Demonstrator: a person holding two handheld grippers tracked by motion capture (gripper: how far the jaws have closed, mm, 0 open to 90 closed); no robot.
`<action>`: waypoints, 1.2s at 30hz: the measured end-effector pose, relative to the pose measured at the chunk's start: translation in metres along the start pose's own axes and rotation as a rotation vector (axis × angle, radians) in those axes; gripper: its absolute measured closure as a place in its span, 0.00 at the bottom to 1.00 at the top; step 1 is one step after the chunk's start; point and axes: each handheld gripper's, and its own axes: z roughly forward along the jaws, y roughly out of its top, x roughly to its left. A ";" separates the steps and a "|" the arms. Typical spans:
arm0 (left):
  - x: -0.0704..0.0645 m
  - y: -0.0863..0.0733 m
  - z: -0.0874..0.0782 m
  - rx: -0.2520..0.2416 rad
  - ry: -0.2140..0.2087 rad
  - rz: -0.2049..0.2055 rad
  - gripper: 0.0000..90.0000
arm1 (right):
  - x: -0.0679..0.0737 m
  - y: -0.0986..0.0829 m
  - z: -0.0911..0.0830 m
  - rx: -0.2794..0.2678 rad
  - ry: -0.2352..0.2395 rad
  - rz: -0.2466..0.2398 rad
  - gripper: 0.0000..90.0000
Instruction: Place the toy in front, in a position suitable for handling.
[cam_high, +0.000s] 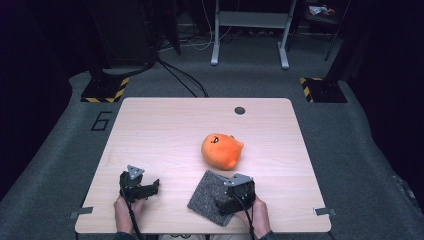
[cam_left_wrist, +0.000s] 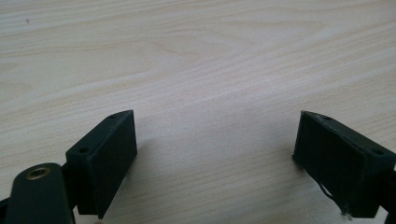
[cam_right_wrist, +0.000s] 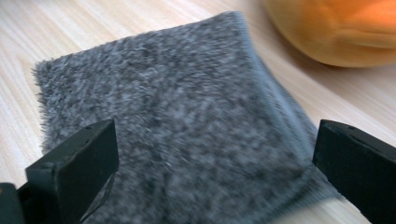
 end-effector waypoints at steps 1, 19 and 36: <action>0.000 0.000 0.000 0.000 0.000 0.000 0.14 | 0.002 0.001 0.002 0.003 0.005 0.007 0.00; 0.000 0.000 0.000 0.003 0.002 0.004 0.14 | 0.005 0.000 0.024 0.068 0.026 -0.011 0.08; -0.001 0.000 0.000 -0.002 0.006 0.001 0.14 | -0.002 -0.006 0.013 0.009 0.047 -0.051 0.66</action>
